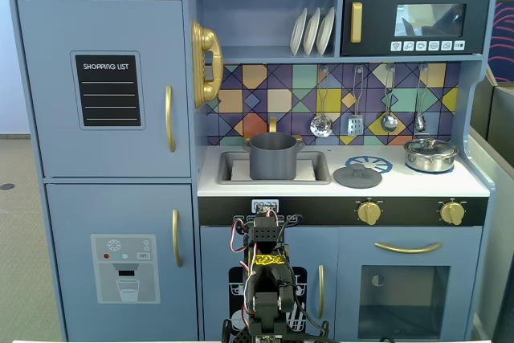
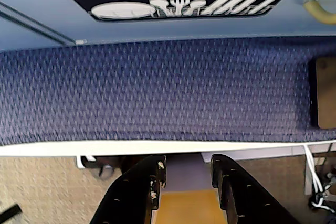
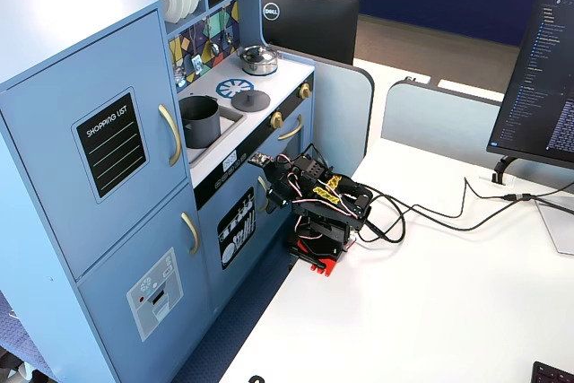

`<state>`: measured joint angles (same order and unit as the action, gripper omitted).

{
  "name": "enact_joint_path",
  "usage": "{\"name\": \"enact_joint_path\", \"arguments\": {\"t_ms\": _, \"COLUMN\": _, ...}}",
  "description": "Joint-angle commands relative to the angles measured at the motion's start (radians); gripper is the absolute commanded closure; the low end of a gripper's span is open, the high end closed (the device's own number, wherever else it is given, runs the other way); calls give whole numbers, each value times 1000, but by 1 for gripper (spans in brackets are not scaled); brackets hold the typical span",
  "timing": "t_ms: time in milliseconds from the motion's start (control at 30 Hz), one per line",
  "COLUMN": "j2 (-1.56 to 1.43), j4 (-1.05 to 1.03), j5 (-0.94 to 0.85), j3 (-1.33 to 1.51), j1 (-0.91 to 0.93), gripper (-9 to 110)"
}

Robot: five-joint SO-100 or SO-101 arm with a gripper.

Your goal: Take off the lid from the gray recipient and place it on the counter

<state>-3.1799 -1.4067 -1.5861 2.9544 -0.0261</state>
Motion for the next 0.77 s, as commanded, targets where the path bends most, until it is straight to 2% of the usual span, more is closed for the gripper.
{"name": "enact_joint_path", "arguments": {"t_ms": 0, "j2": 2, "j4": -124, "j5": 46, "j3": 46, "j1": 0, "gripper": 98}}
{"name": "enact_joint_path", "arguments": {"t_ms": 733, "j2": 2, "j4": -124, "j5": 57, "j3": 46, "j1": -5, "gripper": 97}}
